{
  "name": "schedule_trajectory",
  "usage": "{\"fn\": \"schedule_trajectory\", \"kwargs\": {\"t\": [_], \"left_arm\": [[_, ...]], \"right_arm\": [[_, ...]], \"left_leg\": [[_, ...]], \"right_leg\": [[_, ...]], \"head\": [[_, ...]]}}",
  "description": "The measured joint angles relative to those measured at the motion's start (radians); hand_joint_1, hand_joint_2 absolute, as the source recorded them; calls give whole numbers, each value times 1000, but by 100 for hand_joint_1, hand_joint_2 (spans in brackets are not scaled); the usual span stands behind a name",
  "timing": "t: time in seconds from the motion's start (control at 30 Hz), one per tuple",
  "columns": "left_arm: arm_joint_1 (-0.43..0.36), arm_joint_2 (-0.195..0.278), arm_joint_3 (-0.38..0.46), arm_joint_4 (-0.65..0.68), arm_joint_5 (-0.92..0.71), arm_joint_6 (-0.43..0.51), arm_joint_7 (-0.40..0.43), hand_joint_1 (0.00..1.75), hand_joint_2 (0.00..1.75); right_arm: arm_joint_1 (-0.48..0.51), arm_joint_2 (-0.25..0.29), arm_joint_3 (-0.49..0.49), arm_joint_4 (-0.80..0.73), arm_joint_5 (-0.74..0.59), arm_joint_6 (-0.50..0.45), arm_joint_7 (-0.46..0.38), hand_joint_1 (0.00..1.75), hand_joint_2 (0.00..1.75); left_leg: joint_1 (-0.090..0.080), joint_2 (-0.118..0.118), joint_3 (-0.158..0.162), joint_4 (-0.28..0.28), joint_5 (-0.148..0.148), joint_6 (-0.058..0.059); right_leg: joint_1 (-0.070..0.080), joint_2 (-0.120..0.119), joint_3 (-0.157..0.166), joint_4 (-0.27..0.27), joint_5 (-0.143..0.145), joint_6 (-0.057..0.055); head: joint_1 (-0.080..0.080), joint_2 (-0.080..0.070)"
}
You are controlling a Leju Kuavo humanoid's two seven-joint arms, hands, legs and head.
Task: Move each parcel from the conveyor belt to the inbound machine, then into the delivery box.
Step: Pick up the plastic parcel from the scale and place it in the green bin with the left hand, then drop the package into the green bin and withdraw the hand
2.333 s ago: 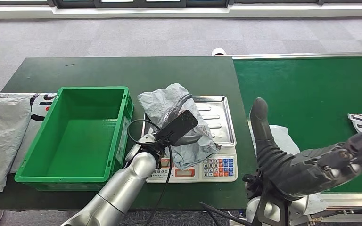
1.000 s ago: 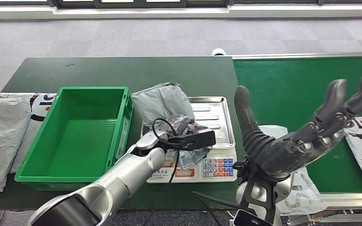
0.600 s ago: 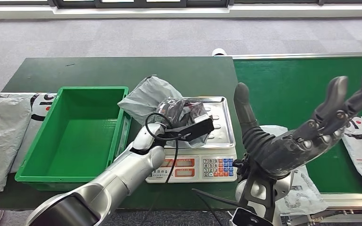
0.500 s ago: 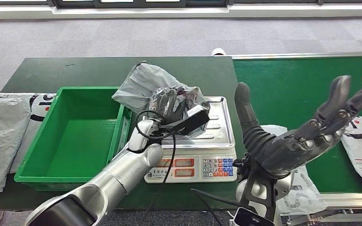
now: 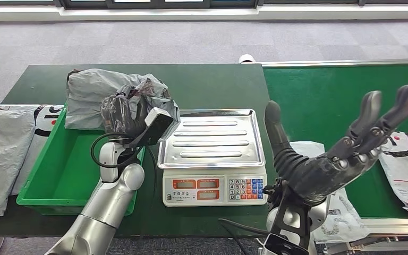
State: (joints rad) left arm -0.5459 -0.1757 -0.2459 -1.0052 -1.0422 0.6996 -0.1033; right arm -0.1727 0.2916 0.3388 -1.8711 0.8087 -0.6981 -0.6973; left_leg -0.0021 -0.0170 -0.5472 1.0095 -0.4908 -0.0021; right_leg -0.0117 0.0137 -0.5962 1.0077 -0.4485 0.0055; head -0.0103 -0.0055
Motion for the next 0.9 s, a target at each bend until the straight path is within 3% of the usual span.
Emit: {"fn": "schedule_trajectory", "kwargs": {"t": [0.23,0.33,0.7,0.9], "left_arm": [[31,0,67,-37,-27,0,-31,175,175],[32,-2,110,-19,-51,0,2,175,175],[-8,59,235,247,-41,-8,136,175,175],[-76,107,272,418,-60,-109,226,175,175]], "right_arm": [[6,0,-3,4,12,0,0,0,175],[16,0,-11,3,21,0,0,0,175],[48,-4,-18,-14,27,-1,0,0,175],[52,-5,-18,-16,22,-1,0,0,175]], "left_leg": [[0,0,0,0,0,0],[0,0,0,0,0,0],[0,2,1,0,0,0],[0,3,2,0,-1,-1]], "right_leg": [[0,0,0,0,0,0],[0,0,0,0,0,0],[1,2,-1,0,0,-1],[0,3,0,0,0,-1]], "head": [[0,0],[0,0],[0,0],[0,0]]}}
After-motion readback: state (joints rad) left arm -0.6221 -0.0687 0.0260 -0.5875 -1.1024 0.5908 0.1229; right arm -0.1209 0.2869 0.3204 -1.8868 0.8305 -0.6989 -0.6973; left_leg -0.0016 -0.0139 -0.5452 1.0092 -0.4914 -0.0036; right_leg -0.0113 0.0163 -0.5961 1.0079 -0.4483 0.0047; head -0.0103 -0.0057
